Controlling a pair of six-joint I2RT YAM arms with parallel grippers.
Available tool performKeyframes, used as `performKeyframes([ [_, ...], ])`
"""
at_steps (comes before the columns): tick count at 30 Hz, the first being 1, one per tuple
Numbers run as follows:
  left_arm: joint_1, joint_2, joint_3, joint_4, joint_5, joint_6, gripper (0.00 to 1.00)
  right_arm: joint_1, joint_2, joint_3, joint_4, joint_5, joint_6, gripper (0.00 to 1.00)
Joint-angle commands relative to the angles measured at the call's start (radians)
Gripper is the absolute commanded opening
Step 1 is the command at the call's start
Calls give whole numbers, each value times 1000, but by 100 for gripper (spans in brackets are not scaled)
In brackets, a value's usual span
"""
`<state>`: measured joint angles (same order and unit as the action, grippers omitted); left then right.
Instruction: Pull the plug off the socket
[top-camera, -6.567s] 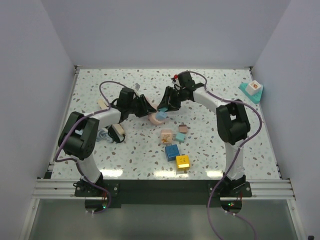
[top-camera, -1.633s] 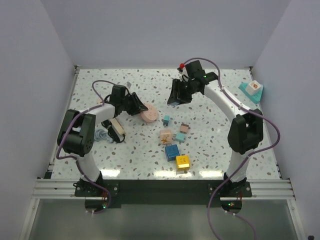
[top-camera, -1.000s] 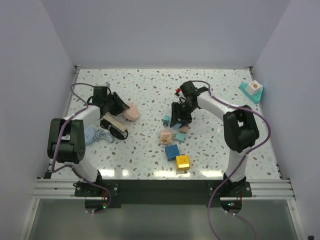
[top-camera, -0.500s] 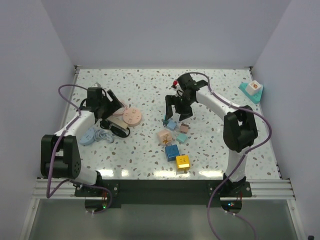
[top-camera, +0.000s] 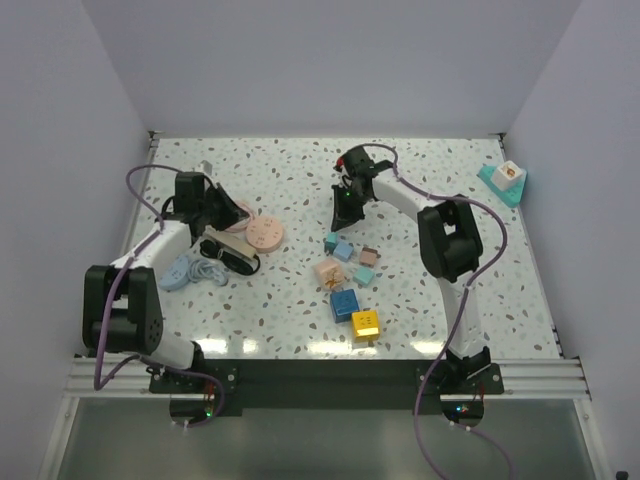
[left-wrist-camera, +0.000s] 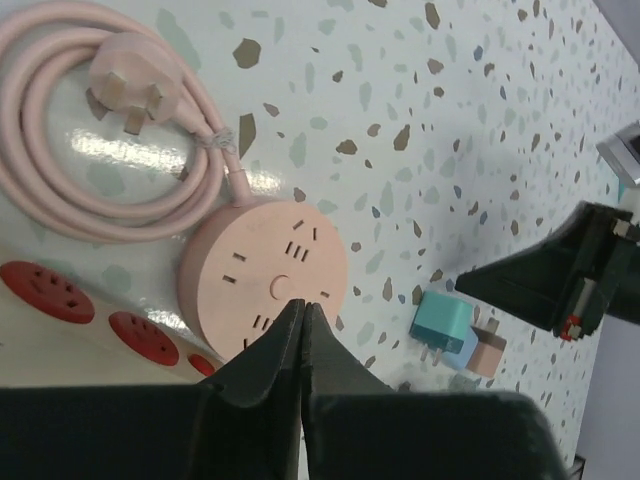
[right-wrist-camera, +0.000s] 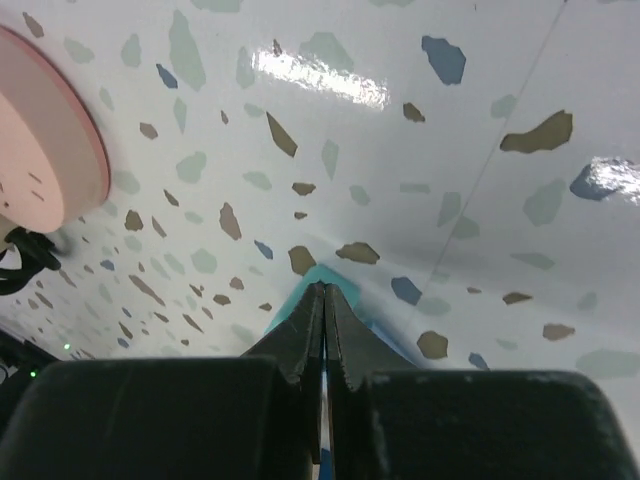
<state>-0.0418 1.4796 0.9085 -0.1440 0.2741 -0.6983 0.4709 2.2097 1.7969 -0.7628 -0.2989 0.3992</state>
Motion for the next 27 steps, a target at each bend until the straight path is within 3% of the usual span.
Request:
performKeyframes([
  [1,-13,30,-2,127,138,26,3,-3,-7,-45,170,-58,70,0],
  [8,-118,146,78,127,197,62,0,-6,-20,-180,286,-170,125,0],
  [14,-176,234,84,190,218,39,0,-6,-133,-379,232,-217,81,0],
  [18,-185,284,84,216,224,34,0,-37,-290,-449,226,-154,79,0],
  [22,-187,338,101,216,224,42,0,-101,-350,-357,178,-42,81,0],
  [24,-193,366,110,204,209,45,0,-136,-351,-263,129,99,64,0],
  [27,-199,396,141,170,157,51,0,-187,-314,-125,27,313,62,9],
])
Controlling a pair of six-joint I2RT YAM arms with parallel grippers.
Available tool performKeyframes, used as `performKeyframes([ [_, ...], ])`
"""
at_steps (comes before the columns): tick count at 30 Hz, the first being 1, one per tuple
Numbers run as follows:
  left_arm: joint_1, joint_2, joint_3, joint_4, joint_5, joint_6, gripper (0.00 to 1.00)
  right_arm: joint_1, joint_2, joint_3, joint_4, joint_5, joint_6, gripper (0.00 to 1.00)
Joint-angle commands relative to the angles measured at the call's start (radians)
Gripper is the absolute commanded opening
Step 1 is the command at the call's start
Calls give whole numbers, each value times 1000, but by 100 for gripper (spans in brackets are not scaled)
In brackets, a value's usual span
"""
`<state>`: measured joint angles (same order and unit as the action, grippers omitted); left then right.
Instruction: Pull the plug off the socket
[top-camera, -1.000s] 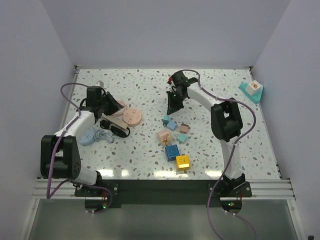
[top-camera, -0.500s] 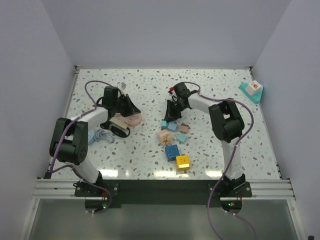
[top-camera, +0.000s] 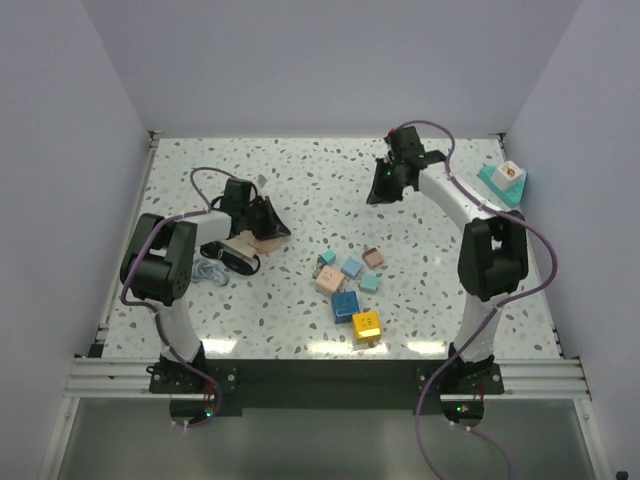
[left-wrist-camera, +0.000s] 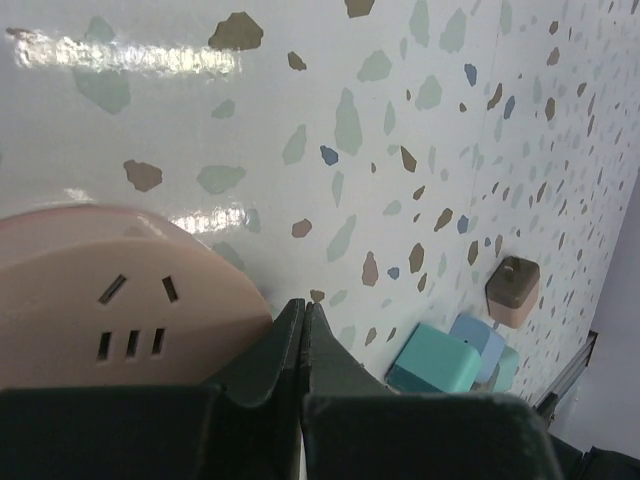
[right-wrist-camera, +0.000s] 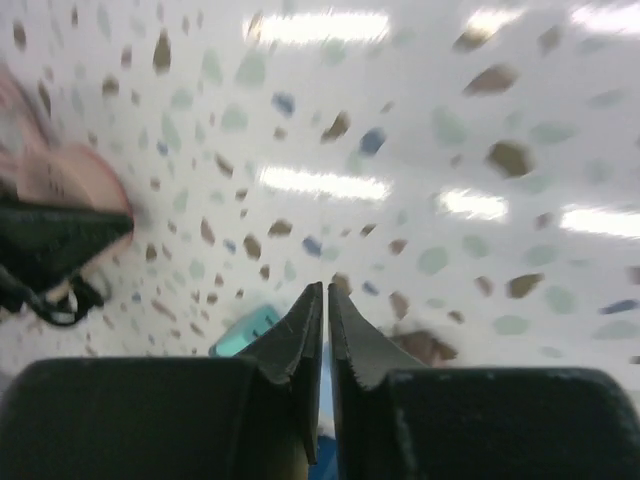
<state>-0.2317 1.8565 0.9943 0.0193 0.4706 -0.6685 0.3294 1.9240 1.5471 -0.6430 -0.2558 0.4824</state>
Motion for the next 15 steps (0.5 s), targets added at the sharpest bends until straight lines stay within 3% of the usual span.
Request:
performKeyframes([
  [1,-9,24,72,-17,-58,20,0,-61,-13,157,-115,317,-19,13],
  [2,-9,35,81,-60,-102,24,0,-96,19,215,-154,372,-18,32],
  [4,-9,47,115,-151,-156,33,0,-157,50,275,-187,487,1,51],
  [5,-9,58,124,-183,-211,47,0,-176,78,330,-216,525,10,66],
  [6,-9,63,130,-235,-239,50,0,-196,95,359,-225,556,24,73],
  [12,35,44,96,-294,-326,72,0,-311,205,536,-247,743,94,96],
  [15,66,26,70,-292,-323,84,0,-354,248,597,-254,800,136,99],
])
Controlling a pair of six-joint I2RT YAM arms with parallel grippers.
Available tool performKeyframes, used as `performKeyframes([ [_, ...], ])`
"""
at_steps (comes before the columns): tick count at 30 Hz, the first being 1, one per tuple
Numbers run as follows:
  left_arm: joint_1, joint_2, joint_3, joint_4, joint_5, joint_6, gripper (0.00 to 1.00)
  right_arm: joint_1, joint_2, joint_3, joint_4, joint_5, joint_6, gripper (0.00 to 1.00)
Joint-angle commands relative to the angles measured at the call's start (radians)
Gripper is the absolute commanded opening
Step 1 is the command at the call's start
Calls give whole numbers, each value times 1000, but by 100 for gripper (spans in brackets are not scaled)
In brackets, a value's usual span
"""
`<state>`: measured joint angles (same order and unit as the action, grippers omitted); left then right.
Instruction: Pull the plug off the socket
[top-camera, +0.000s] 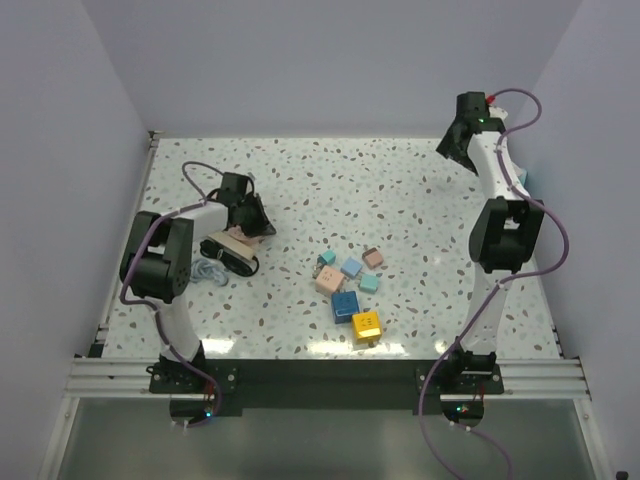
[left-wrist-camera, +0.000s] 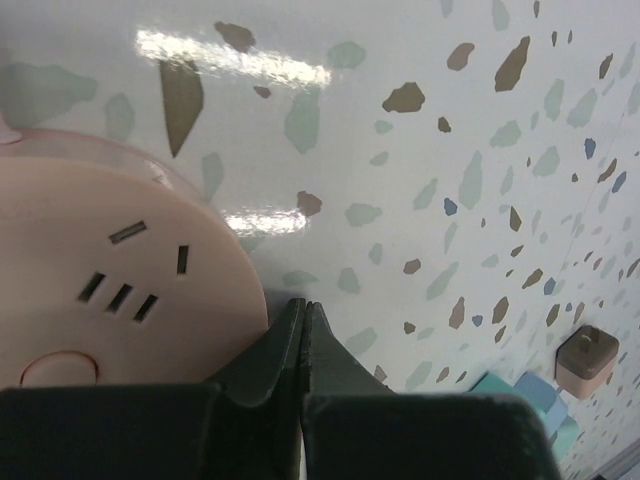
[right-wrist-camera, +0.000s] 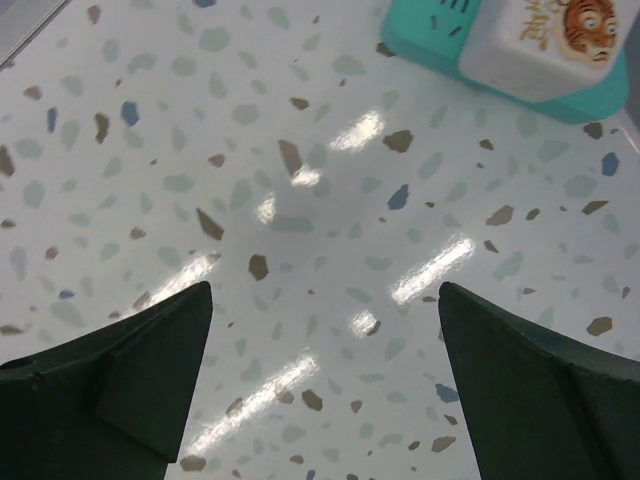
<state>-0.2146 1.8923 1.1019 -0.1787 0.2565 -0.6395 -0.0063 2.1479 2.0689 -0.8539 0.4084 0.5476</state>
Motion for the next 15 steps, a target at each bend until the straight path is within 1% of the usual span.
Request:
performKeyframes([
  [1,55,-15,-39,-93,-106,60,0,-32,26,80,-37,145,75,99],
  [5,72,-45,-30,-94,-103,81,0,-53,27,73,12,187,104,99],
  [8,78,-61,-14,-99,-96,87,0,-63,38,82,19,260,126,99],
  [9,78,-65,-13,-84,-86,89,0,-61,43,86,21,306,127,99],
  [12,78,-107,-30,-23,-51,95,0,-67,55,99,9,375,143,99],
  [13,78,-123,-33,-7,-40,101,2,-72,59,103,1,416,156,99],
  [14,78,-125,-33,5,-19,103,20,-78,70,106,-20,428,169,99],
  [15,78,-127,-21,8,-11,106,27,-86,76,111,-27,428,190,99],
])
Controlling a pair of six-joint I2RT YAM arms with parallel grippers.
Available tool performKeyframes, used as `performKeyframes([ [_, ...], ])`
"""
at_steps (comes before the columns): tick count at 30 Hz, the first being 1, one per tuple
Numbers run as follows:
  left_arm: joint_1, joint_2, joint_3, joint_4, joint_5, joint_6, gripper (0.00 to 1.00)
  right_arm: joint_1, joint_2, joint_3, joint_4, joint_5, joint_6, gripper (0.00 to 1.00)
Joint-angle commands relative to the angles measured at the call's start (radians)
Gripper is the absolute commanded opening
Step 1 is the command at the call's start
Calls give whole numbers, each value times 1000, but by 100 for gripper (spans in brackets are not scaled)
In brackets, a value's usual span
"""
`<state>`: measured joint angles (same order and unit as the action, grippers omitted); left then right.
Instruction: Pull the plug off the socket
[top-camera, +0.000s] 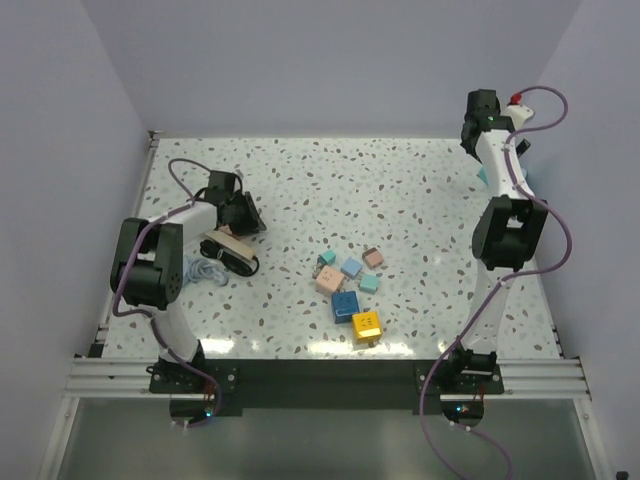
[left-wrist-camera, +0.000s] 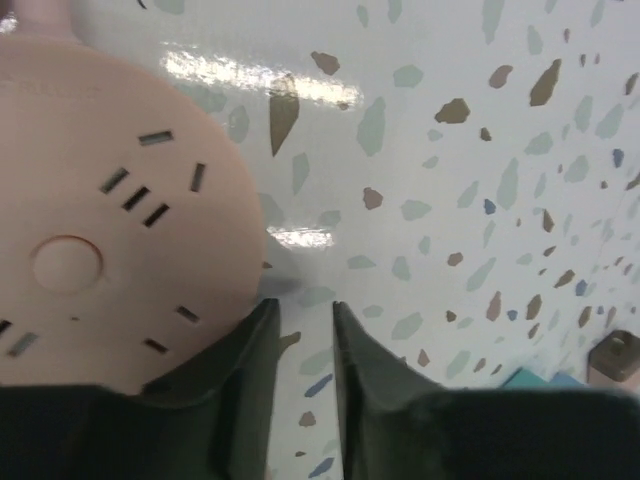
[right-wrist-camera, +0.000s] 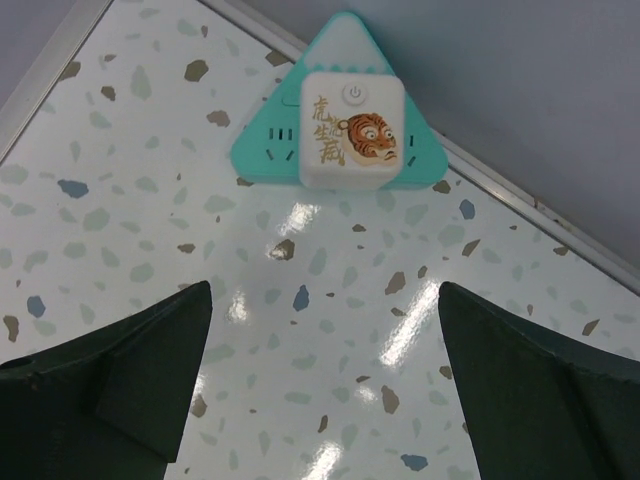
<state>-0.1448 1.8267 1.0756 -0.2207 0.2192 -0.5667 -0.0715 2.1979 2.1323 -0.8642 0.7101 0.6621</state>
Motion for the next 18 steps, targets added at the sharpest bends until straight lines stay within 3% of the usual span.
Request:
performKeyframes([
  [1,8,-53,13,46,31,39,38,-36,32,61,-24,127,85,99],
  [7,8,-58,41,56,69,48,71,-63,69,66,-52,147,122,99],
  [14,8,-61,70,64,103,60,81,-80,62,-28,20,163,177,99],
  [18,8,-63,86,54,103,70,83,-103,95,-31,83,82,150,99],
])
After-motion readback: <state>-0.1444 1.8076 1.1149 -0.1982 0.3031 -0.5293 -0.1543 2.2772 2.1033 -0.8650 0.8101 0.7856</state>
